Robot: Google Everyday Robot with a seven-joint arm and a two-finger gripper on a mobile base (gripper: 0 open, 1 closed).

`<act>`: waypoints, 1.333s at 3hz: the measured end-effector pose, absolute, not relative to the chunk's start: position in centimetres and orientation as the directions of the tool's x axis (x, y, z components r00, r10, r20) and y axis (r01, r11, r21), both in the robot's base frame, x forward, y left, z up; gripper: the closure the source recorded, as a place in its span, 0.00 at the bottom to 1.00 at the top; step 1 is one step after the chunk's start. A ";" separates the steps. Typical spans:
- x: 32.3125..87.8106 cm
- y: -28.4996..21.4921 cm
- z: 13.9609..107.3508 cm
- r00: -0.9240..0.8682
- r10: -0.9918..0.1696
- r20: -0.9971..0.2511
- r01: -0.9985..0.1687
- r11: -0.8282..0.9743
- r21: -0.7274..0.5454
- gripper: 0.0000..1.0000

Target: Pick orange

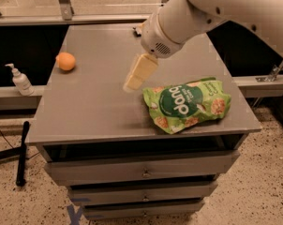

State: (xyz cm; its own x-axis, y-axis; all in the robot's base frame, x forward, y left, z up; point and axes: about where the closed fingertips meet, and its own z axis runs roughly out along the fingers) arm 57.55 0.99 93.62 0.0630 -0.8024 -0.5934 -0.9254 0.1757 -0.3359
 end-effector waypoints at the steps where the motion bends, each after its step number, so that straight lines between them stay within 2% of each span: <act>1: 57.3 0.9 93.6 0.062 -0.805 -0.590 -0.927 0.172 -0.333 0.00; 2: 57.3 0.7 93.8 0.065 -0.796 -0.602 -0.926 0.177 -0.334 0.00; 3: 58.9 3.0 92.7 0.068 -0.725 -0.685 -0.928 0.206 -0.310 0.00; 4: 62.6 7.4 92.1 0.079 -0.625 -0.776 -0.920 0.254 -0.298 0.00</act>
Offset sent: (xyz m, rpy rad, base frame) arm 0.0007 -0.0075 0.0020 0.0339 -0.0022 -0.0036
